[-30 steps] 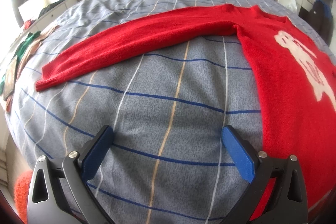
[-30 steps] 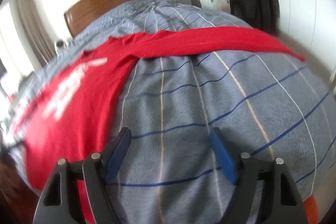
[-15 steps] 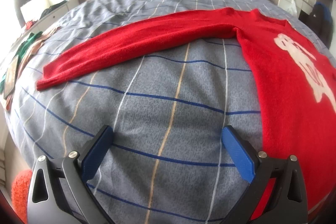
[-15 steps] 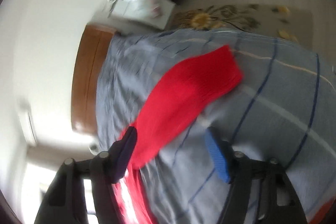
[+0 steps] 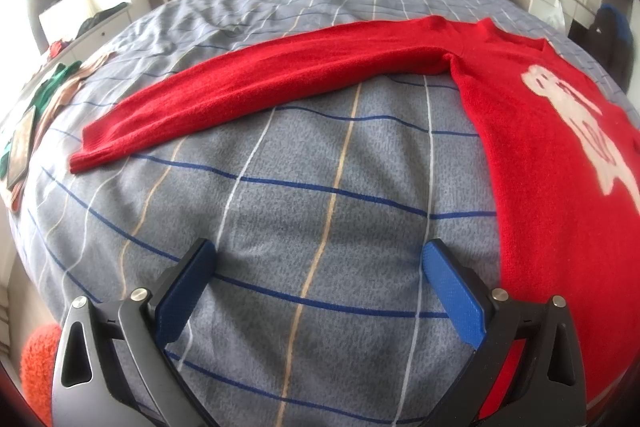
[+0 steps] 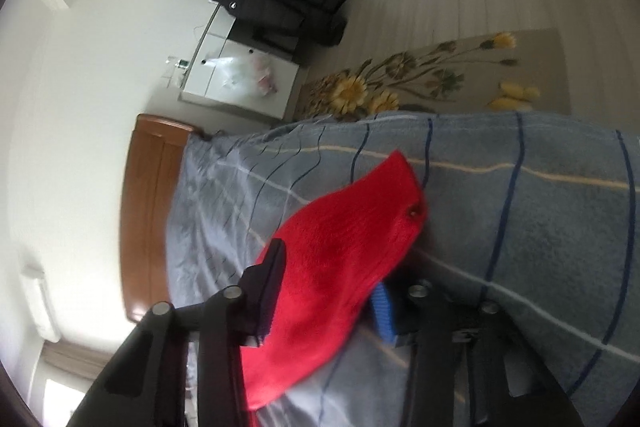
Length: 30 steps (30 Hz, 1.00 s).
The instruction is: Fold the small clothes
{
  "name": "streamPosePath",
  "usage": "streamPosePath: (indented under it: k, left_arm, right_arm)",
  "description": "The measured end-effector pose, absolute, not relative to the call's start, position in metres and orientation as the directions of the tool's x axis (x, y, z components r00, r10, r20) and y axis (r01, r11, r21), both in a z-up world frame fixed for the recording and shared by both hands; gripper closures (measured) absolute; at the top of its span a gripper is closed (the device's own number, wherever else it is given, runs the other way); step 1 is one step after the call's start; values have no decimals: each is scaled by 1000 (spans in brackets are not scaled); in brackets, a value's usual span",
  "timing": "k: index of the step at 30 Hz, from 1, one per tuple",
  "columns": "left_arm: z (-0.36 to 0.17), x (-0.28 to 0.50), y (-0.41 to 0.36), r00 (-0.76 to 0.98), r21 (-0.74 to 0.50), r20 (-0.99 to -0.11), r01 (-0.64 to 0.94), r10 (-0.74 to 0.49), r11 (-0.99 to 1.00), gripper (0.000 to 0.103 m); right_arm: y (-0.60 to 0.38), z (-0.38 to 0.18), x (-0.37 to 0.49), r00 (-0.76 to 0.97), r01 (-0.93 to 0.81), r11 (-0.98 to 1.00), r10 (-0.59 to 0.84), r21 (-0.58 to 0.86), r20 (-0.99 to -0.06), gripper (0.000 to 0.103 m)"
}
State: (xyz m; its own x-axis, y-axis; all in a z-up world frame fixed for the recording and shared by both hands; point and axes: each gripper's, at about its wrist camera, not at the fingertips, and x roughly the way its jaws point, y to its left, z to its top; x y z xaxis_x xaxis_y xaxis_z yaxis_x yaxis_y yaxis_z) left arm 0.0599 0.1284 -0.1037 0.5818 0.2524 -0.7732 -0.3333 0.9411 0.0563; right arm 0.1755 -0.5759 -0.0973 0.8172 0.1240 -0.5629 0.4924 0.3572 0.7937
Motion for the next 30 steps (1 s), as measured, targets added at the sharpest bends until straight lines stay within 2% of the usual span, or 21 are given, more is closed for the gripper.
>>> streamPosePath:
  k: [1,2,6,8,13,16,19,20,21,22,23,24,27,30]
  left_arm:
    - [-104,60,128,582,56,-773,-334,252,941,0]
    - [-104,60,128,581,55,-774,-335,252,941,0]
    - [-104,60,128,581,56,-773,-339,256,939,0]
    - [-104,61,128,581,56,-773,-341,256,939,0]
    - [-104,62,128,582,53,-774,-335,251,941,0]
    - [-105,63,128,584,50,-774,-328,245,943,0]
    - [-105,64,127,588,52,-770,-328,247,943,0]
    - [-105,63,129,589,53,-769,-328,248,943,0]
    - [-105,64,128,591,54,-767,-328,249,943,0]
    - [-105,63,128,592,53,-766,-328,249,943,0]
    - [-106,63,128,593,52,-766,-327,247,944,0]
    - [-106,63,128,592,52,-767,-326,247,944,0]
    - [-105,60,128,594,49,-767,-321,242,946,0]
    - [-105,60,128,592,48,-769,-323,241,945,0]
  right_arm:
    - [-577,-95,179,802,508,387,114,769,-587,84]
    - [-578,-92,181,791,520,409,100,750,-603,98]
    - [-559,-52,201,808,452,528,99,719,-581,98]
    - [-529,-12,218,834,345,627,137,698,-535,98]
    - [-399,81,268,830,-36,804,355,594,-430,98]
    - [-306,102,289,756,-221,815,491,536,-434,98]
    - [-217,91,299,655,-349,792,589,502,-474,98]
    - [-190,82,301,609,-384,772,624,507,-489,95]
    - [-165,68,303,555,-413,740,667,531,-497,87]
    - [-141,48,304,469,-435,686,726,584,-504,72]
    - [-126,32,306,401,-428,646,763,632,-508,31]
    - [-114,12,304,347,-398,592,804,701,-482,21]
    - [-120,-19,299,310,-302,466,873,832,-377,21]
    - [-162,-29,294,360,-249,457,862,854,-356,21]
